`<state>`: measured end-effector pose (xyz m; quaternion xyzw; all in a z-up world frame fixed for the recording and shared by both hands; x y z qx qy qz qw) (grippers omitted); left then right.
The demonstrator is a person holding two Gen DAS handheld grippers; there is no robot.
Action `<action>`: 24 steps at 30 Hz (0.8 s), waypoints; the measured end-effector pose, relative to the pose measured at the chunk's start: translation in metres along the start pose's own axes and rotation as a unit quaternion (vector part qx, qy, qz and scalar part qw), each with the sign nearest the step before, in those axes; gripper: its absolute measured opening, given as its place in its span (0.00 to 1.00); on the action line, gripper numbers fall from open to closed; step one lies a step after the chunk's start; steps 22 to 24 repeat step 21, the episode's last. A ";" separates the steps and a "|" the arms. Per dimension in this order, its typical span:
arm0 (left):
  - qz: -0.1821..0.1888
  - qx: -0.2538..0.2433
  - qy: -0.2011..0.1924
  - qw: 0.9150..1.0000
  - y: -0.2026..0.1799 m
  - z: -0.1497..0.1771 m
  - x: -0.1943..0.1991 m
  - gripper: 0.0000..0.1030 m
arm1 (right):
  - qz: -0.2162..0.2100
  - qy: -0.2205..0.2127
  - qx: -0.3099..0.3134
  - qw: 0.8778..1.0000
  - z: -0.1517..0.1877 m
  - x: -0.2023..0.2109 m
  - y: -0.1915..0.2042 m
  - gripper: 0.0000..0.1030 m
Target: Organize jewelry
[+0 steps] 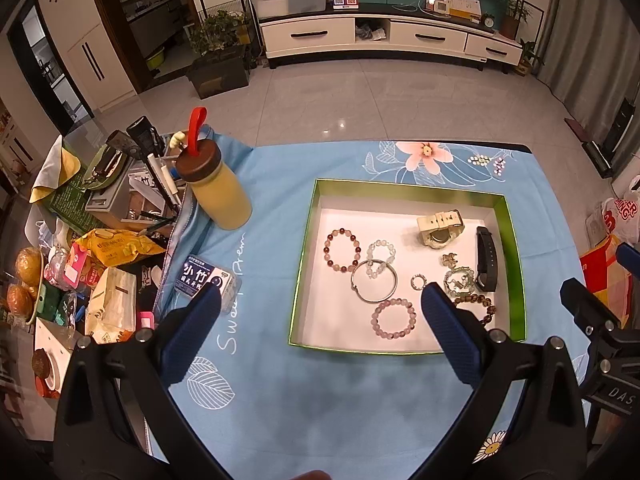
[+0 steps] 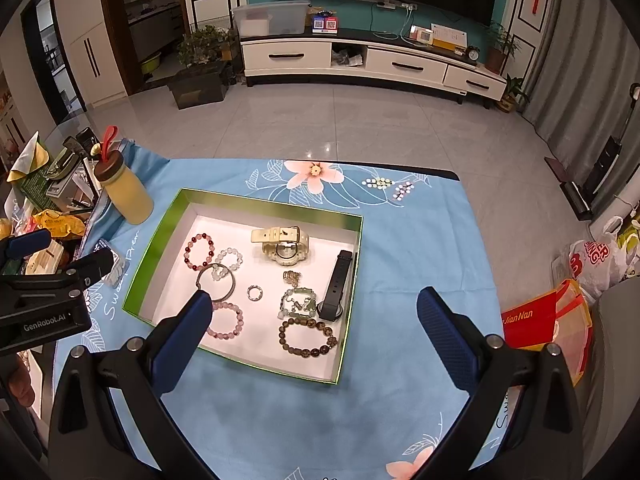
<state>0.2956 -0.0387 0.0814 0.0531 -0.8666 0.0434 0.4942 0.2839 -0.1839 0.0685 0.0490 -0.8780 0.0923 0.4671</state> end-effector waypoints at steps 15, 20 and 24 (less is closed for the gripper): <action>-0.001 0.010 0.005 1.000 0.001 -0.001 -0.001 0.98 | 0.000 0.000 -0.001 1.000 0.000 0.001 0.000 0.99; -0.001 0.011 0.006 1.000 0.001 -0.001 -0.001 0.98 | -0.001 -0.002 -0.001 1.000 0.001 0.001 0.001 0.99; 0.000 0.012 0.007 1.000 0.001 0.000 -0.001 0.98 | -0.001 -0.002 -0.001 1.000 0.001 0.001 0.001 0.99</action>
Point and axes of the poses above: each gripper's, at about its wrist camera, not at the fingertips, and x roughly against the way its jaws point, y to its left, z to its underside, the point moved 2 cm from there along -x, roughly the way its jaws point, and after that the axes turned 12 degrees about x, right-handed, at the moved point
